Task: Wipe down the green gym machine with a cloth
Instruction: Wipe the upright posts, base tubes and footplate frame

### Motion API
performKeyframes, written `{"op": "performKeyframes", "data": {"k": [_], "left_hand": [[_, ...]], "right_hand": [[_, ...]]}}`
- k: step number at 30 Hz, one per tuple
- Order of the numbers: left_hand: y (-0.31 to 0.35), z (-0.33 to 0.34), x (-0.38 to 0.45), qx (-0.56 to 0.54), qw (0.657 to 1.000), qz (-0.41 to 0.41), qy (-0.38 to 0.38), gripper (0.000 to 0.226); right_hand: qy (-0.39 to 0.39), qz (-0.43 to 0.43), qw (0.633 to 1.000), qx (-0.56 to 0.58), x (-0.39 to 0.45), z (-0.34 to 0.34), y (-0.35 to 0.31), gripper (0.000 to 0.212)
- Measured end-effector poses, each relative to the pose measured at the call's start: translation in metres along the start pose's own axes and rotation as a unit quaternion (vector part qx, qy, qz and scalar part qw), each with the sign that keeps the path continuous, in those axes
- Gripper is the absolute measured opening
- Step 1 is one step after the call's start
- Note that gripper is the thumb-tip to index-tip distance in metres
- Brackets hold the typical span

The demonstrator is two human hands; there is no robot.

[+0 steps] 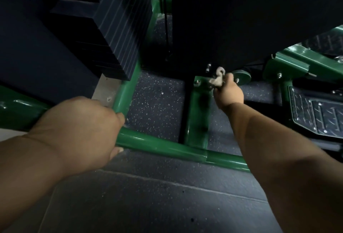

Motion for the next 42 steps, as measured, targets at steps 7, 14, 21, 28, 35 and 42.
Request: {"op": "performKeyframes", "data": {"k": [7,14,21,28,35,42], "left_hand": [[-0.002,0.001,0.002,0.014,0.999,-0.011,-0.045,0.049],[0.0,0.004,0.001,-0.007,1.0,0.0,-0.024,0.045],[-0.005,0.011,0.004,-0.008,1.0,-0.007,-0.005,0.05],[-0.008,0.01,0.006,-0.033,0.999,0.002,-0.009,0.049],[-0.002,-0.002,0.001,-0.021,1.0,0.016,0.0,0.046],[-0.002,0.002,0.002,-0.002,0.999,-0.019,-0.046,0.053]], "right_hand": [[-0.121,-0.134,0.958,-0.224,0.025,0.017,-0.055,0.042],[-0.03,-0.042,0.99,-0.13,0.031,-0.004,-0.021,0.029],[-0.013,-0.107,0.986,-0.13,0.019,-0.002,-0.007,0.04],[-0.132,-0.137,0.956,-0.223,0.029,0.008,-0.038,0.048],[-0.062,-0.064,0.981,-0.175,0.015,0.008,-0.016,0.069],[-0.048,0.028,0.998,-0.023,-0.036,0.028,0.019,0.041]]}}
Point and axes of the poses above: each hand's wrist, its own x-axis towards the middle knuckle, its own z-axis out of the palm, y = z × x, the point moved 6 cm from there along x, towards the middle knuckle, and after that the axes turned 8 degrees about z, right-handed, at the moved point
